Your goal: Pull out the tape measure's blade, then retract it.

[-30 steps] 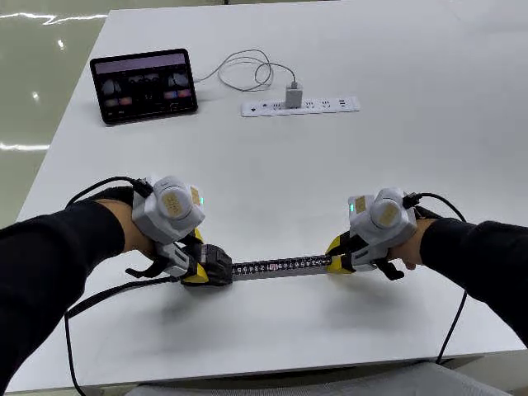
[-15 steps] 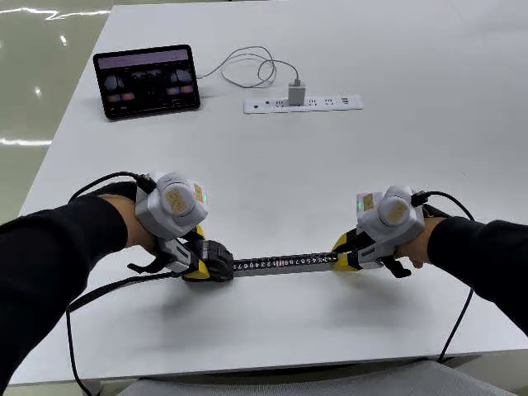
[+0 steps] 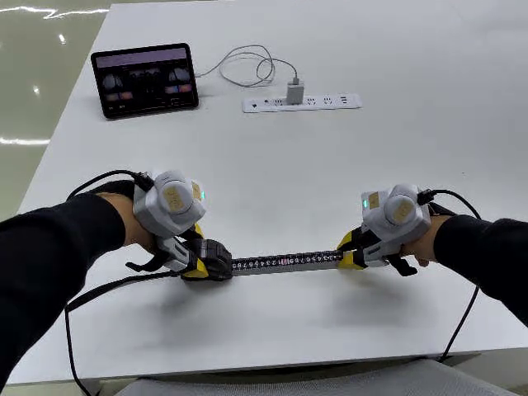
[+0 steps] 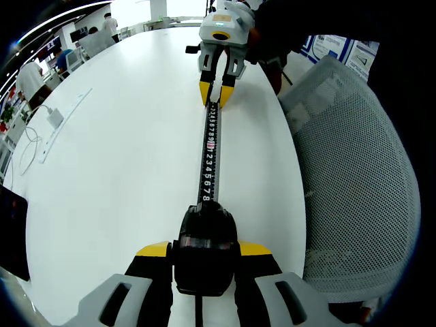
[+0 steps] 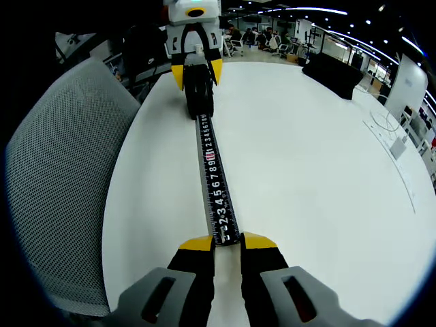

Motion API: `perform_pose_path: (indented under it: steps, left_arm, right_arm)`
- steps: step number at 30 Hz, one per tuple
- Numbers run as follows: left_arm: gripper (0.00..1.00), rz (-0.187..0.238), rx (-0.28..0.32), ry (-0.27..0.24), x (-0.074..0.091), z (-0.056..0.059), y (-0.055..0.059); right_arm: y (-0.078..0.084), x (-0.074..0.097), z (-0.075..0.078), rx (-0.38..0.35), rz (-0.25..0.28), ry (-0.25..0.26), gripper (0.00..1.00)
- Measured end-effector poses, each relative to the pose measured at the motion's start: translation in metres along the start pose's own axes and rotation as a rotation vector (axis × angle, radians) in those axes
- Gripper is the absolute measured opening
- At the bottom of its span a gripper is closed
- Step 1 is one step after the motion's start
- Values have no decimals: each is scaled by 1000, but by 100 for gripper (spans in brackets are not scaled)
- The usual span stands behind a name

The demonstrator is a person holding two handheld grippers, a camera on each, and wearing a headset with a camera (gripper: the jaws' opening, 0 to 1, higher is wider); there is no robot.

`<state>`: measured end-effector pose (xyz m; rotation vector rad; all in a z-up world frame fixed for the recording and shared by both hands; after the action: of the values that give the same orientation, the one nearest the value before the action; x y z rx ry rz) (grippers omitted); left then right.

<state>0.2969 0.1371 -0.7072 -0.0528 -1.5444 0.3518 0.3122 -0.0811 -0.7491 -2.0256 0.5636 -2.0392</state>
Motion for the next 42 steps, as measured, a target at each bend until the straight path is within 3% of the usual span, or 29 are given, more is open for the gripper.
perform_pose_path:
  steps: [32,42]
  left_arm:
    - [31,4,-18,-5,0,2,-1]
    - [31,4,-18,-9,0,2,-1]
  right_arm:
    - [18,14,-8,-35,-17,1,8]
    - [24,14,-5,-39,-23,5,8]
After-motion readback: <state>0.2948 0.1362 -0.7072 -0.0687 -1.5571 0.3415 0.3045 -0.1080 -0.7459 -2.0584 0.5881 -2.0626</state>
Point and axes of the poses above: the centre of the closed fingertips' face, and the gripper's own axes: x roughly backward along the fingers, z roughly to its right, y roughly out of its underside, the point moved 1 cm from there along x, roughly backward along the fingers, and after that the axes turned 11 degrees about -z, right-handed, at the moved point
